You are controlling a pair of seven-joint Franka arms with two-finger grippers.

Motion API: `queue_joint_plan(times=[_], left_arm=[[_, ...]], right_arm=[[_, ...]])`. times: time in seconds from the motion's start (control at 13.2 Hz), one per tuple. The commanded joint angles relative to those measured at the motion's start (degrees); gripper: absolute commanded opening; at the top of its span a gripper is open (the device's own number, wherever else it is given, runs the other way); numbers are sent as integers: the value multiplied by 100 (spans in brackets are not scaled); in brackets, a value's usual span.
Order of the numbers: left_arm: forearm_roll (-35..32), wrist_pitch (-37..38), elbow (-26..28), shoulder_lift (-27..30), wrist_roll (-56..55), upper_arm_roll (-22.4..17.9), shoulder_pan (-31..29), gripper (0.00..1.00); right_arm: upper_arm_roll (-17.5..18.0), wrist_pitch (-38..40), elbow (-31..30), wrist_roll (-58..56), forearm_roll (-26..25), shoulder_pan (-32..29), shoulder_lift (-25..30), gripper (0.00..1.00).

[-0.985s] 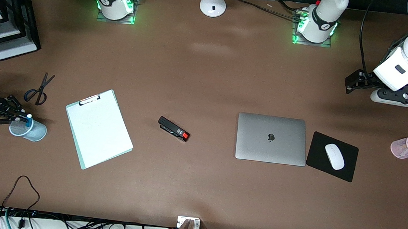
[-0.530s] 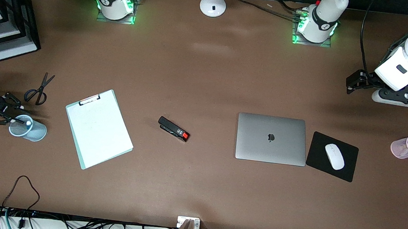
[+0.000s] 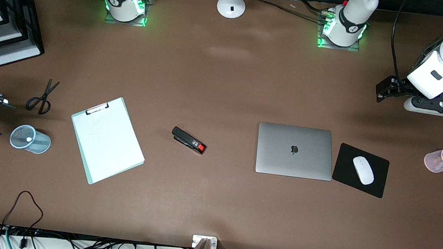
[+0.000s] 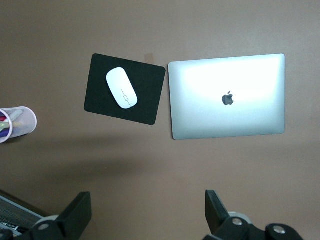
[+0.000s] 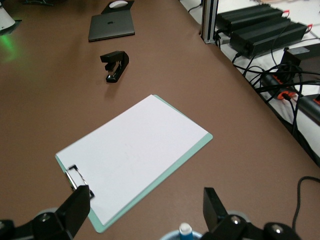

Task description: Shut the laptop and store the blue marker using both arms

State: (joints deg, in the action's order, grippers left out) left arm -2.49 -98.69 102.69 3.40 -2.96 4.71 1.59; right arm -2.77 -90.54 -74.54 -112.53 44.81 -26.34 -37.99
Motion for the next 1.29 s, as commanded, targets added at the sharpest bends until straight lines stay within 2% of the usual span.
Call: queue_joint_plan(times=[0.0, 0.3, 0.45, 0.76, 0.98, 1.21], left_arm=[[-102, 87, -83, 20, 59, 4, -9, 100], [-102, 87, -92, 20, 59, 4, -9, 100], [-102, 87, -92, 20, 59, 4, -9, 100], [-102, 87, -92, 20, 59, 12, -9, 100], [-102, 95, -92, 20, 59, 12, -9, 100], [-102, 104, -100, 20, 50, 21, 0, 100]], right_arm=[[13, -95, -780, 1079, -532, 348, 888, 100], [13, -192, -887, 4125, -1761, 1270, 1671, 100], [13, -183, -896, 5481, -2185, 1709, 1865, 100], [13, -192, -940, 7758, -2266, 2141, 1901, 100], [4, -183, -1045, 9331, -2361, 2221, 1962, 100], [4, 0, -1054, 10466, -3755, 2659, 2251, 100]])
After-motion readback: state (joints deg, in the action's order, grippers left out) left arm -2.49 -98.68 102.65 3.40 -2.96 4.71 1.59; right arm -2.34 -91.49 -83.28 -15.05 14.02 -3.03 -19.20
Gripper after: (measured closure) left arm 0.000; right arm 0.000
